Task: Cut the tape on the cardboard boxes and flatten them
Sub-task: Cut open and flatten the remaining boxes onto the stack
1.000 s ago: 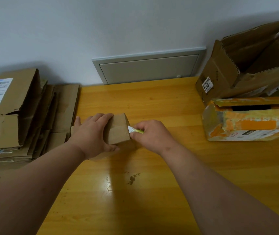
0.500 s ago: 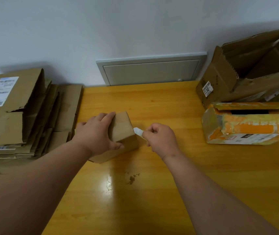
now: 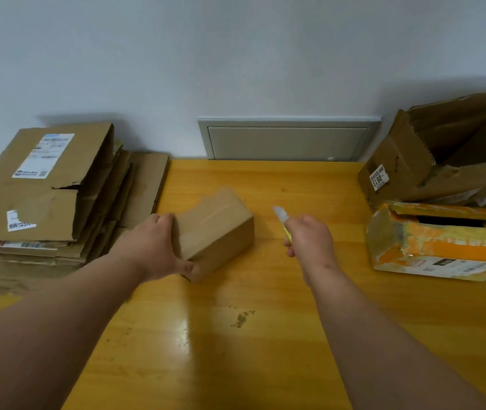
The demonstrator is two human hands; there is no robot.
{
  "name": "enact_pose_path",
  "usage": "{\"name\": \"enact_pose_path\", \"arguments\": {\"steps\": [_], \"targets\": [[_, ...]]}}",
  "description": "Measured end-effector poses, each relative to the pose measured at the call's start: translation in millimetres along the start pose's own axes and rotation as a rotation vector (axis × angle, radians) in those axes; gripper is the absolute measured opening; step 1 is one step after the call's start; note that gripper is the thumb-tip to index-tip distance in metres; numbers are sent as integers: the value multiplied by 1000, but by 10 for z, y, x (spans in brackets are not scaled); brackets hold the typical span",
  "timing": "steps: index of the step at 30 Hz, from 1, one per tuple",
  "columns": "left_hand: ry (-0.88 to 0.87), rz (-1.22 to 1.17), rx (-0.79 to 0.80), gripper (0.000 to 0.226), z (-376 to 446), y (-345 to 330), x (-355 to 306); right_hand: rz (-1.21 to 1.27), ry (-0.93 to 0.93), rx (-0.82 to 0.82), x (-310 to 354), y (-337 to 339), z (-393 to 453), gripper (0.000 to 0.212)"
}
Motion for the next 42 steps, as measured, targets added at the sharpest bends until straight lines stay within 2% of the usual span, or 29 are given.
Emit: {"name": "enact_pose_path", "arguments": {"steps": [2, 6, 8, 11, 14, 16, 18, 20, 22, 27, 30, 33, 37, 42], "targets": [[87, -24, -31, 128, -33, -22, 35, 38, -17, -51, 29, 28, 5, 15], [130, -3, 32, 137, -121, -67, -78, 18, -6, 207, 54, -345, -142, 8], [91, -84, 111, 126, -171, -82, -214, 8, 7, 301, 64, -565, -220, 6], [27, -295, 246, 90, -199, -60, -303, 40, 17, 293, 121, -673, -201, 5], [-72, -323, 308, 85, -227, -23, -320, 26, 62, 263, 248, -602, -102, 5], [-123, -220, 242, 82, -233, -46, -350, 56, 74, 273, 322, -574, -61, 6], [-137, -120, 39, 71, -200, 54, -363, 79, 73, 281, 364, -563, -50, 3], [-220, 48, -156, 65, -157, 189, -397, 118, 59, 279, 357, -545, -50, 5], [-346, 194, -213, 70, -110, 254, -452, 159, 52, 281, 316, -520, -49, 6], [-592, 316, -94, 103, 22, 225, -767, 269, 50, 251, 199, -451, -4, 2], [-605, 415, -90, 120, 107, 209, -931, 244, 56, 156, 96, -288, 44, 9], [-598, 383, -88, 113, 162, 171, -1022, 166, 16, 66, -92, -73, 63, 12], [-551, 237, -26, 112, 155, 70, -1064, 130, -15, 128, -277, -21, 23, 4], [-526, 174, -38, 117, 111, 48, -1057, 76, 69, 182, -316, -62, -78, 9]]}}
Point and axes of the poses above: each hand's wrist, its own z-axis towards the middle knuckle, its own y-axis out of the back of the hand, x = y × z, the point moved 5 cm from there along z, towards the middle knuckle, and after that the axes turned 5 degrees about y, right-handed, at the moved point
